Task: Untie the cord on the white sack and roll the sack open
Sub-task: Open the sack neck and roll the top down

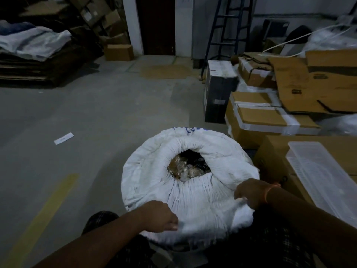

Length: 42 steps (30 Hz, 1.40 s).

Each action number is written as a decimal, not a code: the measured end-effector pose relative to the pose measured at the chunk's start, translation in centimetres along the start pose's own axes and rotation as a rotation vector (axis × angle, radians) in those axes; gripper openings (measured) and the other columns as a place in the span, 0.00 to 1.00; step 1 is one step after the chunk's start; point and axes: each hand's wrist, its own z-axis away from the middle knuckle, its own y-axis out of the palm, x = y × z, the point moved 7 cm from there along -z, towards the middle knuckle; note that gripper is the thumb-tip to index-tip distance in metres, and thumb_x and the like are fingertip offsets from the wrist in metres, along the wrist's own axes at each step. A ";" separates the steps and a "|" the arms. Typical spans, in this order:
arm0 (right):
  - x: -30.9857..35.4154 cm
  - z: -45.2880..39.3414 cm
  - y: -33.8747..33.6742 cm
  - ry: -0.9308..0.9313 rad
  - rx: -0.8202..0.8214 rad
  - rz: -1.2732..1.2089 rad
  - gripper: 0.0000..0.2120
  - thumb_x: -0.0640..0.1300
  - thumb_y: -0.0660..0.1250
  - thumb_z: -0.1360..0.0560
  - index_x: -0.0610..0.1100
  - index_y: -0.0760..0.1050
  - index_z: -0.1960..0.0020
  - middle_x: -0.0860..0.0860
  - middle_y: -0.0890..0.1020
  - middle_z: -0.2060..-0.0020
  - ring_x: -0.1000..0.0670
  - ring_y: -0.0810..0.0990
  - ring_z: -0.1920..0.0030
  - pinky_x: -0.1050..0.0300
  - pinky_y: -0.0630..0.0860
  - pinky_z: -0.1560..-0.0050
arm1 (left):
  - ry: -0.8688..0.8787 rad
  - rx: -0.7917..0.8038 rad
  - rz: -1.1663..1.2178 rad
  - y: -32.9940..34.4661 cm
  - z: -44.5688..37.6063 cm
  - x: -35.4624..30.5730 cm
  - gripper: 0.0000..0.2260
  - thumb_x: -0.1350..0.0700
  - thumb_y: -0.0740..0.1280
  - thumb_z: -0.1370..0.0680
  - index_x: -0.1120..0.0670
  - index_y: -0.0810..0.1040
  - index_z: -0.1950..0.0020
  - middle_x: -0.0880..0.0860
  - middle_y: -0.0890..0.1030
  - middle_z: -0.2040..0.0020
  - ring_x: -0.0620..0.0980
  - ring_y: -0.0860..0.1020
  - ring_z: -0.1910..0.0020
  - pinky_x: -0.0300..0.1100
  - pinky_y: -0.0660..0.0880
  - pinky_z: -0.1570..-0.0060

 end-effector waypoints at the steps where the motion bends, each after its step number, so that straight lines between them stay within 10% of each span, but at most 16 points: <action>1: -0.1 0.4 -1.0 -0.005 -0.068 -0.156 0.27 0.39 0.68 0.27 0.51 0.75 0.30 0.54 0.76 0.30 0.52 0.71 0.29 0.65 0.61 0.28 | -0.013 -0.033 0.067 -0.6 -0.1 0.5 0.22 0.36 0.54 0.15 0.46 0.80 0.33 0.52 0.87 0.41 0.54 0.83 0.42 0.45 0.74 0.49; 7: -3.7 2.3 -8.5 0.067 -0.866 -0.784 0.13 0.34 0.69 0.24 0.50 0.85 0.49 0.57 0.86 0.50 0.59 0.83 0.49 0.75 0.74 0.51 | -0.228 -0.782 0.492 -9.0 1.3 6.6 0.15 0.45 0.62 0.15 0.49 0.85 0.38 0.45 0.89 0.49 0.38 0.84 0.56 0.34 0.79 0.51; 11: -6.6 -0.8 -9.3 0.154 -0.871 -0.789 0.07 0.41 0.71 0.23 0.50 0.85 0.49 0.56 0.84 0.50 0.57 0.80 0.47 0.61 0.75 0.45 | -0.527 -1.103 0.725 -10.5 1.3 14.3 0.09 0.58 0.67 0.17 0.51 0.86 0.41 0.48 0.87 0.43 0.46 0.83 0.48 0.29 0.74 0.49; 18: -11.7 -7.7 -8.1 0.286 -0.810 -0.812 0.05 0.50 0.72 0.26 0.57 0.84 0.51 0.50 0.84 0.50 0.47 0.80 0.45 0.41 0.76 0.38 | -0.795 -0.629 1.233 -2.3 -2.4 24.0 0.19 0.43 0.76 0.27 0.36 0.81 0.37 0.58 0.84 0.36 0.61 0.82 0.39 0.56 0.80 0.35; 21: -13.5 -10.4 -6.9 0.275 -0.701 -0.912 0.08 0.59 0.68 0.29 0.67 0.81 0.50 0.48 0.81 0.44 0.47 0.80 0.42 0.45 0.78 0.37 | -0.697 -0.504 1.352 -3.0 -4.3 23.3 0.16 0.45 0.71 0.18 0.41 0.78 0.30 0.52 0.83 0.34 0.53 0.82 0.37 0.52 0.80 0.36; 25: -11.5 -10.2 -9.6 0.174 -0.539 -0.903 0.16 0.49 0.73 0.24 0.54 0.80 0.37 0.51 0.77 0.34 0.51 0.74 0.34 0.55 0.71 0.34 | -0.504 -0.454 1.399 -5.1 -5.8 23.8 0.15 0.52 0.72 0.18 0.46 0.80 0.32 0.51 0.85 0.36 0.54 0.83 0.36 0.48 0.82 0.43; 31: -12.4 -11.5 -11.5 0.191 -0.547 -0.593 0.24 0.44 0.73 0.25 0.54 0.75 0.30 0.49 0.78 0.34 0.46 0.74 0.34 0.53 0.68 0.31 | -0.574 -0.643 0.915 -8.1 -6.2 26.9 0.18 0.67 0.71 0.21 0.49 0.86 0.37 0.52 0.86 0.36 0.45 0.85 0.40 0.30 0.77 0.42; 34: -13.6 -12.1 -12.5 0.442 -0.605 -0.332 0.31 0.48 0.67 0.21 0.52 0.60 0.21 0.42 0.71 0.28 0.40 0.72 0.31 0.44 0.70 0.32 | -0.852 -0.813 0.420 -9.7 -5.1 27.9 0.22 0.64 0.71 0.23 0.51 0.82 0.30 0.61 0.82 0.36 0.63 0.83 0.41 0.49 0.79 0.41; 42: -13.6 -14.3 -10.8 0.699 -0.459 -0.109 0.28 0.43 0.56 0.19 0.49 0.57 0.21 0.40 0.67 0.30 0.39 0.70 0.34 0.39 0.68 0.36 | -1.061 -0.349 0.115 -5.9 -7.7 27.7 0.16 0.53 0.69 0.20 0.56 0.79 0.33 0.59 0.75 0.35 0.63 0.79 0.41 0.57 0.79 0.46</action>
